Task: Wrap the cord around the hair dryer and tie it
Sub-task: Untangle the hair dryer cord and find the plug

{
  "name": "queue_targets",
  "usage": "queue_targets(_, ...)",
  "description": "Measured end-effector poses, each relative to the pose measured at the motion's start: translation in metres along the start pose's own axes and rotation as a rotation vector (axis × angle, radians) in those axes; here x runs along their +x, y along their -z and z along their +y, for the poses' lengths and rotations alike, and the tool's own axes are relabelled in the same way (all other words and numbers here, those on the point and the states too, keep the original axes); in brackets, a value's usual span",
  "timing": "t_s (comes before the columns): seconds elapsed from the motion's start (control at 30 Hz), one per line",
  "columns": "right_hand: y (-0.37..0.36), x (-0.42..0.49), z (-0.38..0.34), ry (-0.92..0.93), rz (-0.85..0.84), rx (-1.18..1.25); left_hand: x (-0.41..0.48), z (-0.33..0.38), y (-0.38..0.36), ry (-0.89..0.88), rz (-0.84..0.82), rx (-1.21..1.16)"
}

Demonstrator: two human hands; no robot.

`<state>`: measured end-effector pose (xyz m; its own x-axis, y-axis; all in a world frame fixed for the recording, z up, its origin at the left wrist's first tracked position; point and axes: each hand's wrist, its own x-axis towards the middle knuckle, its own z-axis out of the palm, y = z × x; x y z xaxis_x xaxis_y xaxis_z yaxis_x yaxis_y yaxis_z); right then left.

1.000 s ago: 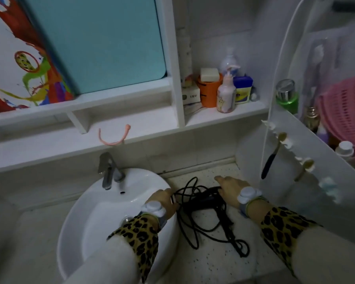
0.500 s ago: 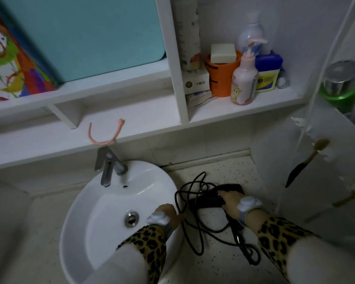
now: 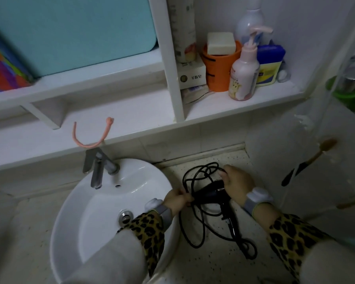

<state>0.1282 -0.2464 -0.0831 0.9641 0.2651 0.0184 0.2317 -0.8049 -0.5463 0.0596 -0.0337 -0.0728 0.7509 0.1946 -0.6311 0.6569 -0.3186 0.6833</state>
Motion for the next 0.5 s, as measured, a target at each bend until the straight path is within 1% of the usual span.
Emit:
queue_targets(0.07, 0.011, 0.001, -0.009, 0.037, 0.084, 0.043, -0.003, 0.009, -0.003, 0.02, -0.057, -0.24)
queue_targets(0.1, 0.017, 0.002, -0.013, 0.049, 0.117, 0.06, -0.003, 0.012, -0.003, 0.019, -0.056, -0.305)
queue_targets(0.17, 0.027, 0.003, -0.019, 0.054, 0.169, 0.088, -0.005, 0.016, -0.001, 0.0, -0.028, -0.341)
queue_targets(0.23, 0.034, 0.002, -0.026, 0.071, 0.207, 0.099, -0.009, 0.017, 0.004, -0.02, 0.0, -0.294)
queue_targets(0.3, 0.039, 0.002, -0.029, 0.098, 0.236, 0.106, -0.01, 0.014, 0.007, -0.032, 0.034, -0.154)
queue_targets(0.37, 0.045, 0.0, -0.037, 0.147, 0.255, 0.096, -0.016, 0.013, 0.013, -0.066, 0.067, 0.096)
queue_targets(0.43, 0.05, -0.003, -0.045, 0.201, 0.252, 0.077, -0.02, 0.015, 0.016, -0.054, 0.091, 0.382)
queue_targets(0.47, 0.053, -0.003, -0.051, 0.227, 0.248, 0.06, -0.019, 0.016, 0.018, -0.041, 0.112, 0.498)
queue_targets(0.5, 0.055, -0.002, -0.054, 0.249, 0.244, 0.04, -0.019, 0.02, 0.02, -0.049, 0.151, 0.544)
